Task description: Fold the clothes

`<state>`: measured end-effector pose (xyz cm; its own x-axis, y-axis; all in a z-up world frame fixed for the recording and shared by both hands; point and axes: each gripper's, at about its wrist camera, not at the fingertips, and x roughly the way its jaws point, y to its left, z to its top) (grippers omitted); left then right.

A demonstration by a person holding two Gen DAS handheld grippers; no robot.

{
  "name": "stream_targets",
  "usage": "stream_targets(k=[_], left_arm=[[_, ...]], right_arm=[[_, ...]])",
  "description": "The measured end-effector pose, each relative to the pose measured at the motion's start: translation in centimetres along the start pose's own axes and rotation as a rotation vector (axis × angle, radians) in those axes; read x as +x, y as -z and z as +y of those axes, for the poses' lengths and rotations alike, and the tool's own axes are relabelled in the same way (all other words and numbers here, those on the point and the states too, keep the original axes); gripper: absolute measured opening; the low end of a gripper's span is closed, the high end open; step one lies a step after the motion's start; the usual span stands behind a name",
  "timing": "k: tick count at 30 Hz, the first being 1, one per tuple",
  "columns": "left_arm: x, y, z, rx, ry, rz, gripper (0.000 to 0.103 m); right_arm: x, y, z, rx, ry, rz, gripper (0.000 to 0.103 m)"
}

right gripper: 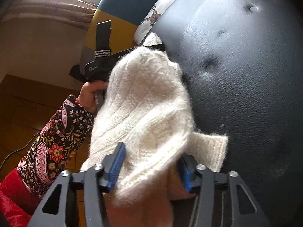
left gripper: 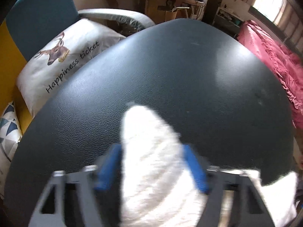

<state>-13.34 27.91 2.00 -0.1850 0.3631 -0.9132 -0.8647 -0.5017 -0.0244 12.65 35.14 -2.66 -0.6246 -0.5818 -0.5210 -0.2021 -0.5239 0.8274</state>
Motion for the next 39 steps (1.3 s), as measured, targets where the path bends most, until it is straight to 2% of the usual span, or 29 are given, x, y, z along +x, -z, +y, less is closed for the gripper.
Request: stream_targets(k=[2, 3, 6, 10, 15, 21, 27, 31, 34, 39], left_arm=[[-0.6, 0.4, -0.6, 0.016, -0.023, -0.009, 0.039], [-1.0, 0.7, -0.8, 0.016, -0.028, -0.019, 0.032], [-2.5, 1.4, -0.1, -0.031, -0.032, -0.06, 0.02], [-6.3, 2.8, 0.5, -0.124, -0.03, -0.151, 0.018], [-12.6, 5.4, 1.9, -0.253, 0.012, -0.31, 0.016], [-20.0, 8.6, 3.6, -0.396, 0.062, -0.512, 0.015], [-27.2, 13.4, 4.2, -0.526, 0.104, -0.687, 0.015], [-30.4, 16.0, 4.1, -0.572, 0.117, -0.756, 0.015], [-33.1, 17.9, 3.8, -0.587, 0.114, -0.819, 0.015], [-38.1, 20.0, 2.9, -0.592, 0.109, -0.972, 0.014]], right_arm=[[-0.6, 0.2, 0.2, -0.005, 0.019, -0.003, 0.022], [-0.9, 0.3, 0.1, -0.005, 0.021, -0.005, 0.019], [-2.2, 0.6, 0.2, -0.005, 0.025, -0.028, 0.013], [-4.4, 0.7, 1.1, -0.031, 0.063, -0.08, 0.01], [-8.0, 0.2, 4.0, -0.126, 0.139, -0.186, 0.008], [-12.2, 0.0, 10.3, -0.305, 0.23, -0.347, 0.005], [-12.8, 0.8, 19.1, -0.509, 0.301, -0.45, 0.005], [-11.9, 1.3, 25.4, -0.624, 0.333, -0.518, 0.005], [-11.6, 1.3, 28.6, -0.667, 0.315, -0.558, 0.005], [-12.0, 1.0, 33.9, -0.75, 0.282, -0.637, 0.005]])
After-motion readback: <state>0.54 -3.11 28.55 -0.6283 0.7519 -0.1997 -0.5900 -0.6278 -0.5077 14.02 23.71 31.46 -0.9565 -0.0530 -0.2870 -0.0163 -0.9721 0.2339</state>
